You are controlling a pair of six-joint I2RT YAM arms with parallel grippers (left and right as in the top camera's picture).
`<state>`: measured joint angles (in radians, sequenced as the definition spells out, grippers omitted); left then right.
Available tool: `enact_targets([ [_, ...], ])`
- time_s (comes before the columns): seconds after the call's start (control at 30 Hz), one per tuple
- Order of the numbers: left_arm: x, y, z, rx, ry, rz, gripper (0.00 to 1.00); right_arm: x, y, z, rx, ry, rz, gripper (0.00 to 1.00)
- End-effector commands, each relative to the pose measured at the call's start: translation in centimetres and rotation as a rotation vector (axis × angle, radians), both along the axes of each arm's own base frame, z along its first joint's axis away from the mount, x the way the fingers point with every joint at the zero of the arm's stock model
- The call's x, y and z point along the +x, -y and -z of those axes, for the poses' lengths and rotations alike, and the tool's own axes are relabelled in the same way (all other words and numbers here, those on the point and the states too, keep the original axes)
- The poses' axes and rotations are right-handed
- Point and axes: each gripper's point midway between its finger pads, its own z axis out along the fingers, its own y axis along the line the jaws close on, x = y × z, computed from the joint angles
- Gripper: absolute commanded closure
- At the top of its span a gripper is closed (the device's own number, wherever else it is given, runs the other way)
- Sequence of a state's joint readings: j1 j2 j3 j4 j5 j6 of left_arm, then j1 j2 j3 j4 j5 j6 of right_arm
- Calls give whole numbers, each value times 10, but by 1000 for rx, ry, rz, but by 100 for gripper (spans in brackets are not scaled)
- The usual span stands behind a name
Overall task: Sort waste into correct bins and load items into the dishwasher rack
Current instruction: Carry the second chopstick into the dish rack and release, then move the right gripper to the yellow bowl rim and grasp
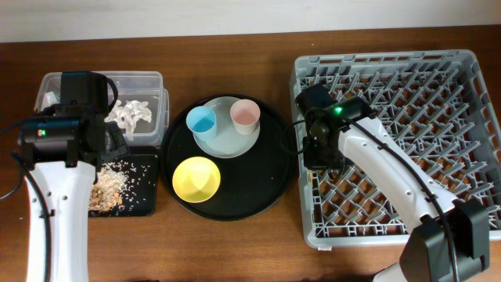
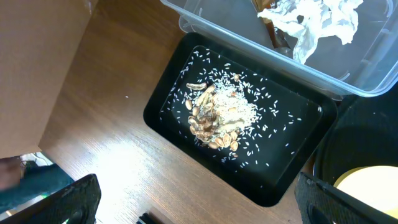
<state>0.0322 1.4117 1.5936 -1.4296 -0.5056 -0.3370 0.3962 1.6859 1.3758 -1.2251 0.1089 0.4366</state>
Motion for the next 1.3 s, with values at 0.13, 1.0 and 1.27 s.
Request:
enact_targets([
  [0.13, -1, -3, -7, 13, 19, -3, 1, 0, 5, 3, -27, -3, -1, 82],
  [1.0, -1, -3, -7, 12, 19, -3, 1, -63, -245, -85, 679, 101, -663, 2],
  [1.27, -1, -3, -7, 12, 19, -3, 1, -63, -275, -88, 624, 253, -723, 63],
])
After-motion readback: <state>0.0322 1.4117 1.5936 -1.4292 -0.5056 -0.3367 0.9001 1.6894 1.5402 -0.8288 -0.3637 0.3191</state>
